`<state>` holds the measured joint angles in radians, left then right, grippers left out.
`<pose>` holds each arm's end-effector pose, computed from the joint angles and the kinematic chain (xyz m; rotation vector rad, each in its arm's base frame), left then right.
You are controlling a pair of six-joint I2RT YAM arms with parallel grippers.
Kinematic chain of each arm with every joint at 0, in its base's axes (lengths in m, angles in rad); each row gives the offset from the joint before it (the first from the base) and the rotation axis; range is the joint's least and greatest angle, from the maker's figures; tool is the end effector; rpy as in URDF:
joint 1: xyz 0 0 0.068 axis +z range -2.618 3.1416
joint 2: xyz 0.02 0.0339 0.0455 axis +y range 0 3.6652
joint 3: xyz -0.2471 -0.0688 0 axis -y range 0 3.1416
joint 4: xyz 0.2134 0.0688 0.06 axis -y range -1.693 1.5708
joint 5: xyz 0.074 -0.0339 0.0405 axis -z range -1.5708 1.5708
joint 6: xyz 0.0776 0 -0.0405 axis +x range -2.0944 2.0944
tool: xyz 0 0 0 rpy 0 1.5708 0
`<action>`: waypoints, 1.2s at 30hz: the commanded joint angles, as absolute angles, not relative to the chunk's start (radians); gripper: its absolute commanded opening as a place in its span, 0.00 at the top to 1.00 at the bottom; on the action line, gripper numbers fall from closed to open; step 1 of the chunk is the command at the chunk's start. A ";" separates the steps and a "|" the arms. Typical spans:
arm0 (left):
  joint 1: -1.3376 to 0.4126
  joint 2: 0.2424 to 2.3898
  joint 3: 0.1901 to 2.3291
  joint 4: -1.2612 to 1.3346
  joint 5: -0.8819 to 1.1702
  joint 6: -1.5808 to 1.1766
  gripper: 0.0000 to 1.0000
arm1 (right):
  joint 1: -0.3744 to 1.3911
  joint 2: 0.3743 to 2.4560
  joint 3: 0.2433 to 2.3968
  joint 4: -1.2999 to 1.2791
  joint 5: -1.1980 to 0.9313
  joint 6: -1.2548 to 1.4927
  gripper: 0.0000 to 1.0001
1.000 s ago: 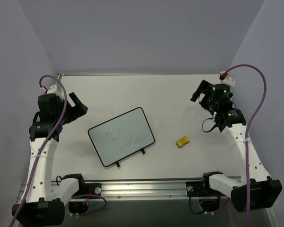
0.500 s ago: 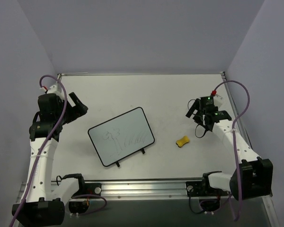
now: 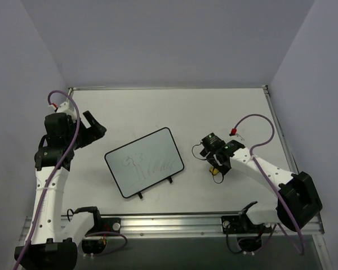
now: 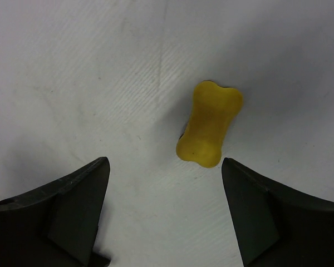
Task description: Erase the whiteboard
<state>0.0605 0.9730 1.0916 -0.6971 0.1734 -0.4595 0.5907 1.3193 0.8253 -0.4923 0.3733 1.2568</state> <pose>0.2121 -0.0006 0.3203 -0.4585 2.1199 -0.4170 0.2280 0.1188 0.1825 0.9449 2.2999 0.3133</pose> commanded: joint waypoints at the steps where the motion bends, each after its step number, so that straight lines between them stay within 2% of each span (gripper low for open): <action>1: 0.058 0.957 1.091 -0.652 0.204 -0.459 0.06 | 0.594 1.335 0.790 -0.587 0.469 1.486 0.23; 7: 0.058 0.956 1.089 -0.652 0.204 -0.460 0.06 | 0.574 1.364 0.730 -0.560 0.445 1.509 0.24; 15: 0.058 0.956 1.085 -0.653 0.206 -0.460 0.06 | 0.399 1.365 0.678 -0.423 0.385 1.355 0.27; 33: 0.063 0.965 1.085 -0.649 0.216 -0.460 0.06 | 0.455 1.446 0.750 -0.416 0.364 1.364 0.30; 36: 0.061 0.962 1.085 -0.650 0.215 -0.460 0.06 | 0.491 1.469 0.772 -0.434 0.374 1.387 0.35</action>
